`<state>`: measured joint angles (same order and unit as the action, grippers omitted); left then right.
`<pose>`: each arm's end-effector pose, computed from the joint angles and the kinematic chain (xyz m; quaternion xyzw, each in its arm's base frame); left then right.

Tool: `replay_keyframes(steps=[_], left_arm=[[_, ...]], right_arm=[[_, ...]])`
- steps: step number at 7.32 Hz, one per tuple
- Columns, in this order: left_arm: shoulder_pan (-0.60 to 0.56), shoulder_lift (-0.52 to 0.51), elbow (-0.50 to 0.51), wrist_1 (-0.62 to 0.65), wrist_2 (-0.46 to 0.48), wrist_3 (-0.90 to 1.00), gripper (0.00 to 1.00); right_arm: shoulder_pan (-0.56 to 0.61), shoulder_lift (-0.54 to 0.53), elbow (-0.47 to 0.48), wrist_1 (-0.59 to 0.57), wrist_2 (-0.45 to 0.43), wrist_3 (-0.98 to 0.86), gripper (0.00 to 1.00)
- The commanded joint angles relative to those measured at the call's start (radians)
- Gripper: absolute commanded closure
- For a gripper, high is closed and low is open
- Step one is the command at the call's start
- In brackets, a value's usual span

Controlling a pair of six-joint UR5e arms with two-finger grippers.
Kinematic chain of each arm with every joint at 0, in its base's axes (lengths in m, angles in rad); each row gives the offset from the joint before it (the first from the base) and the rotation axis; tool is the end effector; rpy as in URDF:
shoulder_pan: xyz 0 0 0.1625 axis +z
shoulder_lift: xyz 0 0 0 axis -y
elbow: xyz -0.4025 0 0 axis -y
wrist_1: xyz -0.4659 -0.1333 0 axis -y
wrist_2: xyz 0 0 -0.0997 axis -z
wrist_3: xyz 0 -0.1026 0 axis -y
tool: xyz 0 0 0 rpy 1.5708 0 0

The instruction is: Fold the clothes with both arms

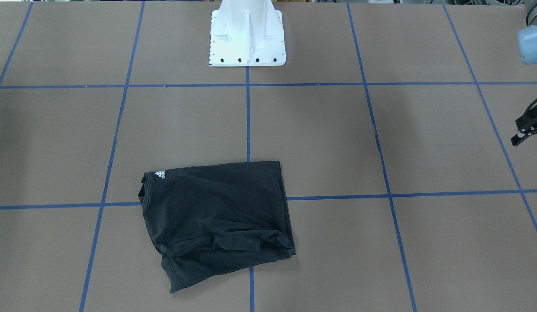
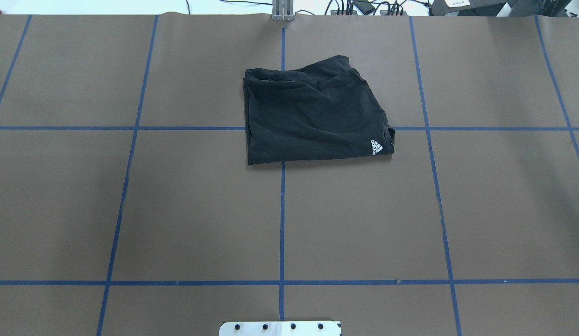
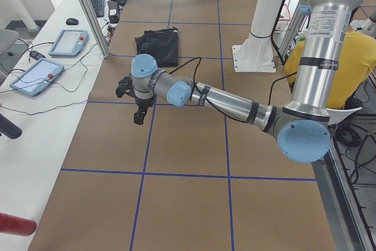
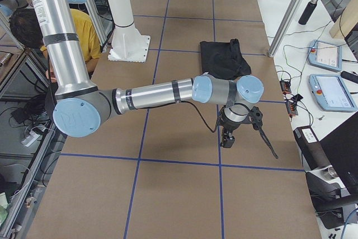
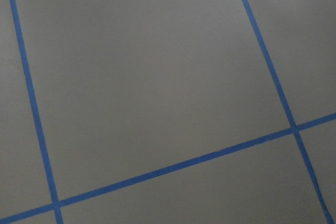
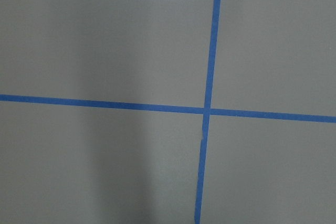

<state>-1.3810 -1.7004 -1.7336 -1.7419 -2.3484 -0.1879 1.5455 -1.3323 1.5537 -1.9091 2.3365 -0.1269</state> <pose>0.0568 -0.6204 0.4481 0.1395 0.4023 0.0879 0.9005 0.0460 -0.6414 0.5364 -0.0352 -0.3752 -0.0486 0.9250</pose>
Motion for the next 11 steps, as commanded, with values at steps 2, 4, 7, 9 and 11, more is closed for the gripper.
replay_keyframes(steps=[2,4,7,9,11], left_arm=[[-0.099,0.013,0.045,-0.007,-0.005,0.002,0.00],[-0.142,0.019,0.092,-0.004,-0.002,0.103,0.00],[-0.170,0.007,0.128,-0.004,0.000,0.140,0.00],[-0.170,0.004,0.124,-0.011,0.000,0.142,0.00],[-0.171,0.005,0.123,-0.013,0.000,0.142,0.00]], right_arm=[[-0.001,-0.010,-0.009,0.028,-0.002,-0.005,0.00],[-0.001,-0.016,-0.007,0.028,-0.005,-0.005,0.00],[-0.001,-0.021,-0.003,0.028,-0.002,0.010,0.00],[-0.001,-0.019,-0.004,0.028,-0.002,0.009,0.00],[-0.001,-0.021,-0.006,0.028,-0.002,0.007,0.00]])
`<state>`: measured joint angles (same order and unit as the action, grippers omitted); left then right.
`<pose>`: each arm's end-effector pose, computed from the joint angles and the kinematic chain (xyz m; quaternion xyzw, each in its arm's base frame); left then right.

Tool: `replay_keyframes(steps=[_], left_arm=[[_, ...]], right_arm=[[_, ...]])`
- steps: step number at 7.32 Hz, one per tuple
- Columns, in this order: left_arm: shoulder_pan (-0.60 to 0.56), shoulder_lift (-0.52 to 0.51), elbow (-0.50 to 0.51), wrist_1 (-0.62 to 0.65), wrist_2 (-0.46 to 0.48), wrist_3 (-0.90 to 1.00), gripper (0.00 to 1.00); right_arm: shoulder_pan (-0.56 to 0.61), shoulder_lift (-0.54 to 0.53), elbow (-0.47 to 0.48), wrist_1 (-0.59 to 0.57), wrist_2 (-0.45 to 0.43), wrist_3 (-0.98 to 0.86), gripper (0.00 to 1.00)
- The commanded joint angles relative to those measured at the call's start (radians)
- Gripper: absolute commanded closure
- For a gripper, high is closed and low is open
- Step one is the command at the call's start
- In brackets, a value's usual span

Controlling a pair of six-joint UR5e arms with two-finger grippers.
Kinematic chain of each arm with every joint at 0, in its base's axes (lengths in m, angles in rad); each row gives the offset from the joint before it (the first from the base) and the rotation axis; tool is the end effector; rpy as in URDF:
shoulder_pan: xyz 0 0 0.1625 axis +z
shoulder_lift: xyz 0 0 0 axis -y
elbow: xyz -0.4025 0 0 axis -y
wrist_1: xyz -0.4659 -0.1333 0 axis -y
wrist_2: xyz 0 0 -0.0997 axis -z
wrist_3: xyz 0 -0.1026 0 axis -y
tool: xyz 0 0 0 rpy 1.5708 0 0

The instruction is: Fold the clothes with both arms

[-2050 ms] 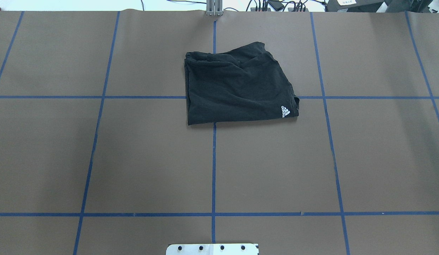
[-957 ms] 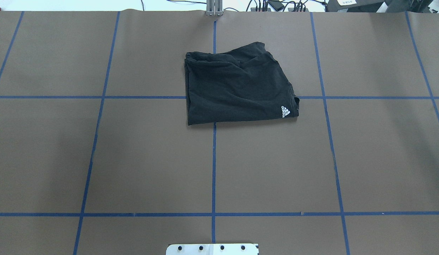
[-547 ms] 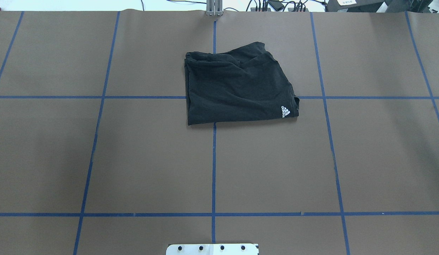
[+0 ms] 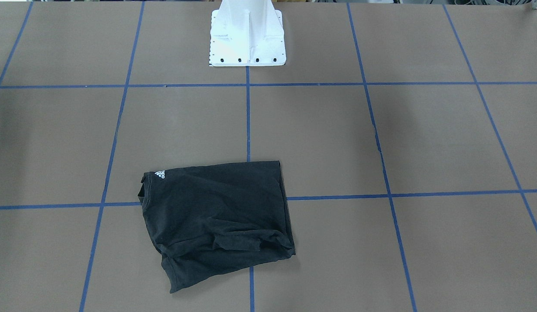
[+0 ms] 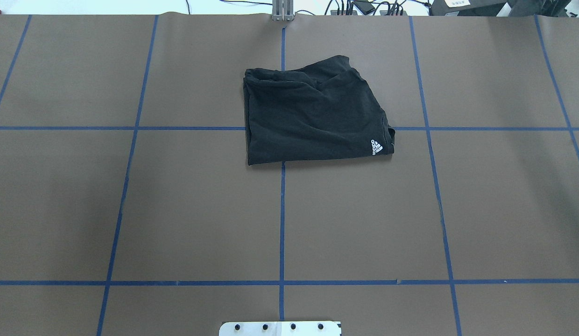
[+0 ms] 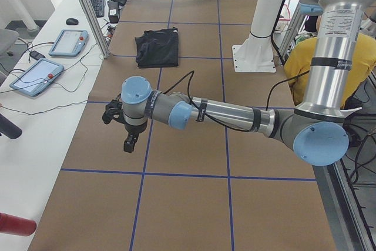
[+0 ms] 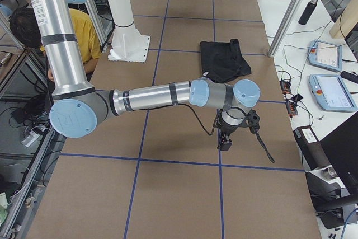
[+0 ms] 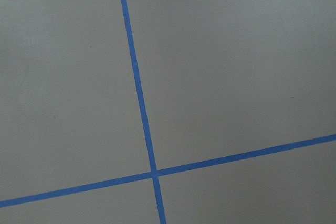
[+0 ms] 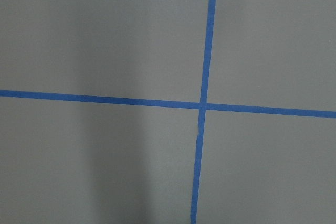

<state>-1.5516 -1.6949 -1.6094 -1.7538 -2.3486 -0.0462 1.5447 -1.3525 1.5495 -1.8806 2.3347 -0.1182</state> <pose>-0.0492 -0.6292 0.5214 0.1469 0.3785 0.0529 0.9123 0.0457 -0.6362 0.5491 -0.0351 -0.3742 -0.0458 0.9256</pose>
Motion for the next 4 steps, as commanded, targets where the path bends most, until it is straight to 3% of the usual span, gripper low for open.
replay_keyframes(steps=[1,4], left_arm=[[-0.001,0.000,-0.003,-0.001,0.000,0.000,0.00],[-0.002,0.000,-0.004,-0.001,0.002,0.002,0.00]], right_arm=[[0.000,-0.001,0.003,0.000,0.000,0.000,0.00],[0.000,0.001,0.009,0.002,0.000,-0.003,0.00]])
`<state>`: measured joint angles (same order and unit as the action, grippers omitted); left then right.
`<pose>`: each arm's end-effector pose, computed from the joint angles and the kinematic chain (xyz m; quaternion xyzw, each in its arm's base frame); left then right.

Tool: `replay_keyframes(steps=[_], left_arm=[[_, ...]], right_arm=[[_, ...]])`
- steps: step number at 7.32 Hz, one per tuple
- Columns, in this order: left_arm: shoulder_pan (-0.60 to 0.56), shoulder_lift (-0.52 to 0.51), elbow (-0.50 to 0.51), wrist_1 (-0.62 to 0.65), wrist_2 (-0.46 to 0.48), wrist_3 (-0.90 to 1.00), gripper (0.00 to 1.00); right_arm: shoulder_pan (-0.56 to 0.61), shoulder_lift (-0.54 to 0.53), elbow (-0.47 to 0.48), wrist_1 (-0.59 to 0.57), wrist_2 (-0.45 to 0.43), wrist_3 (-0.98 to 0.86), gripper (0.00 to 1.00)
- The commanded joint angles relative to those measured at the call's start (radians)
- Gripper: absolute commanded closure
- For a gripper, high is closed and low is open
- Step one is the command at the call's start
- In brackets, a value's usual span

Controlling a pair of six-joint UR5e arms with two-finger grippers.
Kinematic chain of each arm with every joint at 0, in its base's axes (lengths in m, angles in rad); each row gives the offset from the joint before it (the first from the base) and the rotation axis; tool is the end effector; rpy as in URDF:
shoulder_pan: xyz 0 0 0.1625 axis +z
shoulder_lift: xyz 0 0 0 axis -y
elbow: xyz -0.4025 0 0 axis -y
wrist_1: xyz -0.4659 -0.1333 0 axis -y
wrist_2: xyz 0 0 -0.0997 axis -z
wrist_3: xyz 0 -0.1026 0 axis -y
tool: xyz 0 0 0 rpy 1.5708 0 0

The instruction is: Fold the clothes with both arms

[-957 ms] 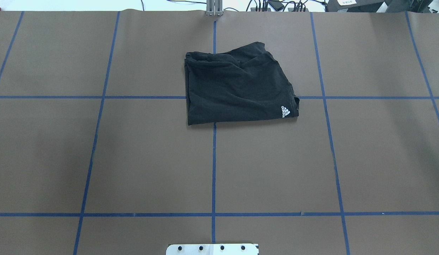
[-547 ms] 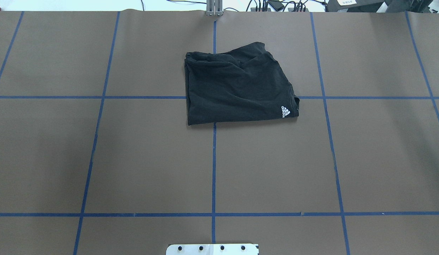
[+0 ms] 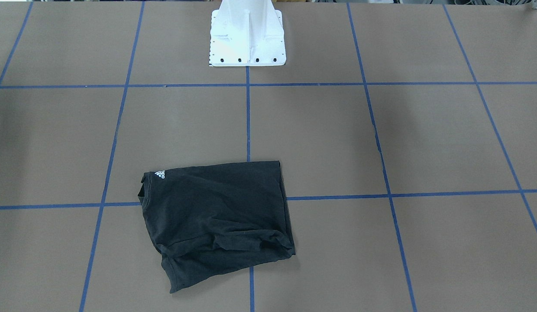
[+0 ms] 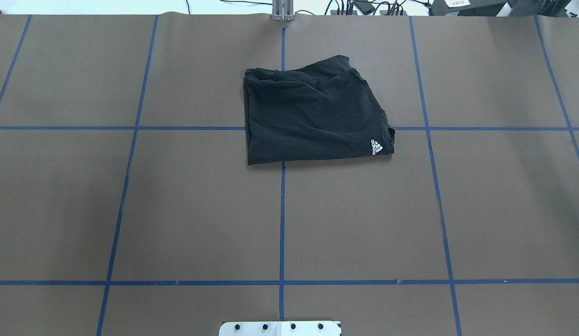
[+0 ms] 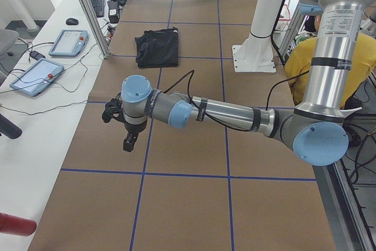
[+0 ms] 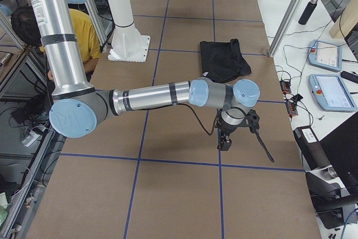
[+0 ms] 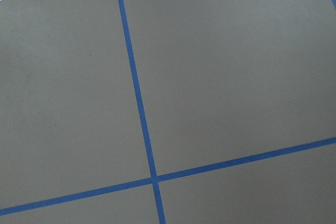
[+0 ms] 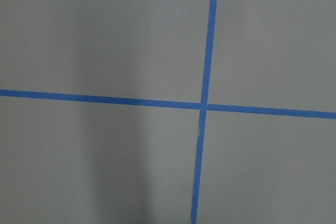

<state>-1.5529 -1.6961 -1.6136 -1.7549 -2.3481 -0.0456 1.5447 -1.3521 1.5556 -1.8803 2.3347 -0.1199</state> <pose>-0.0501 -0.6294 0.5181 0.1502 0.3780 0.0538 0.9119 0.0457 -0.6363 0.5455 -0.0317 -0.3741 -0.0479 0.9256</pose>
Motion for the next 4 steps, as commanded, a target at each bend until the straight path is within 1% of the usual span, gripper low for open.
replay_keyframes(steps=[1,4], left_arm=[[-0.001,0.001,-0.005,0.000,0.001,0.001,0.00],[-0.003,0.001,-0.014,0.000,0.001,0.000,0.00]], right_arm=[[0.000,-0.001,0.004,0.016,-0.002,0.000,0.00],[0.000,-0.009,0.015,0.023,-0.002,0.000,0.00]])
